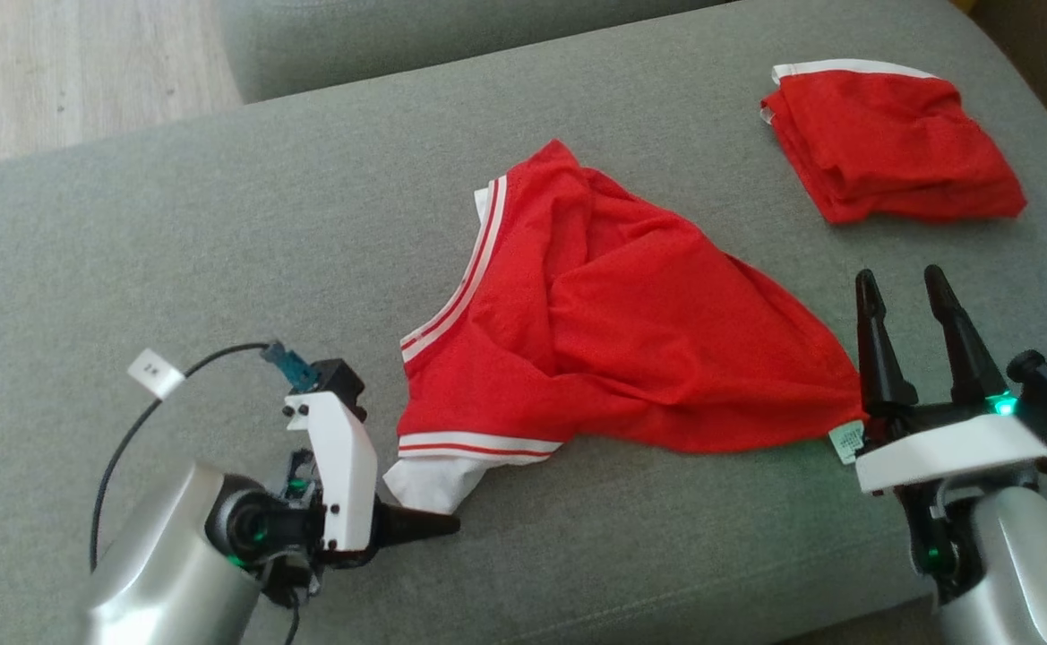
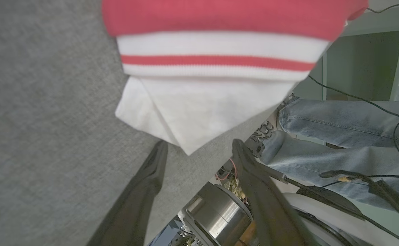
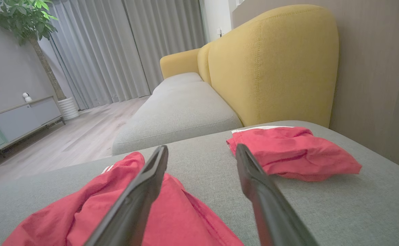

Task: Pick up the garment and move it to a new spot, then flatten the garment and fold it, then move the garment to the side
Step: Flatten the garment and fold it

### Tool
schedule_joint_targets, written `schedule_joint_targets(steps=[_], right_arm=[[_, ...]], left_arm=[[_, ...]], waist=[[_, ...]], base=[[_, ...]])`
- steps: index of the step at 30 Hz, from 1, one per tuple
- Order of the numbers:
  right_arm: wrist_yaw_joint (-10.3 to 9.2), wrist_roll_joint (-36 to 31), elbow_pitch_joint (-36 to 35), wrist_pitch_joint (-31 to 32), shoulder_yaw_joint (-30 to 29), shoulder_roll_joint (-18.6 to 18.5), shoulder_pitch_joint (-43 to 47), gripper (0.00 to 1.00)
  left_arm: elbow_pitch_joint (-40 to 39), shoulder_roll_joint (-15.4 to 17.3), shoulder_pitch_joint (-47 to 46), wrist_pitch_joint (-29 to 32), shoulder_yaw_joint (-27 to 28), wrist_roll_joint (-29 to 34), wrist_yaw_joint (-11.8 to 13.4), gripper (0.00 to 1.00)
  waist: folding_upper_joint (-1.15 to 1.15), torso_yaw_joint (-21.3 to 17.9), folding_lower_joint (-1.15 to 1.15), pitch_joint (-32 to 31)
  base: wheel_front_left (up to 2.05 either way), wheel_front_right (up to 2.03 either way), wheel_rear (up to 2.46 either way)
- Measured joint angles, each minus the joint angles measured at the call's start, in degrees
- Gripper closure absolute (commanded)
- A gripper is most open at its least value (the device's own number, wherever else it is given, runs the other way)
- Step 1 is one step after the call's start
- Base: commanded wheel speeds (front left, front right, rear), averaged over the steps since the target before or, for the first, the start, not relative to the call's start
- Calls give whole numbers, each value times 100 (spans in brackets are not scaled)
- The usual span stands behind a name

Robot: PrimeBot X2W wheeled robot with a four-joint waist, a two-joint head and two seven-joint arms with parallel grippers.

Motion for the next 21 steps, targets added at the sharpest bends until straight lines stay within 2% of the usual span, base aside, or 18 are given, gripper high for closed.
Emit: schedule_joint_targets(steps=[7,8,11,12,16,21], right_arm=[[0,1,0,5,22,-1,-3,0],[0,3,0,8,25,-1,-3,0],[0,53,5,8,26,-2,-4,0],[0,53,14,8,25,-3,-4,0],[0,52,67,9,12,-7,-4,0],[0,52,118,29,-40,-9,3,0]], left_arm=[[-1,23,-3,-170,-76,-18,-7,0],[9,22,-5,-178,-75,-66,-7,14],[16,21,-5,-232,-85,-265,-4,96],[14,20,-5,-264,-91,-296,-4,100],[-75,64,-9,-279,-211,-419,-4,100],[-605,183,-10,-109,-322,-805,-3,100]], waist=[[0,18,0,82],[0,17,0,88],[0,18,0,89],[0,23,0,84],[0,55,0,5],[0,137,0,-183]], base=[[0,0,0],[0,0,0],[0,0,0],[0,0,0],[0,0,0],[0,0,0]])
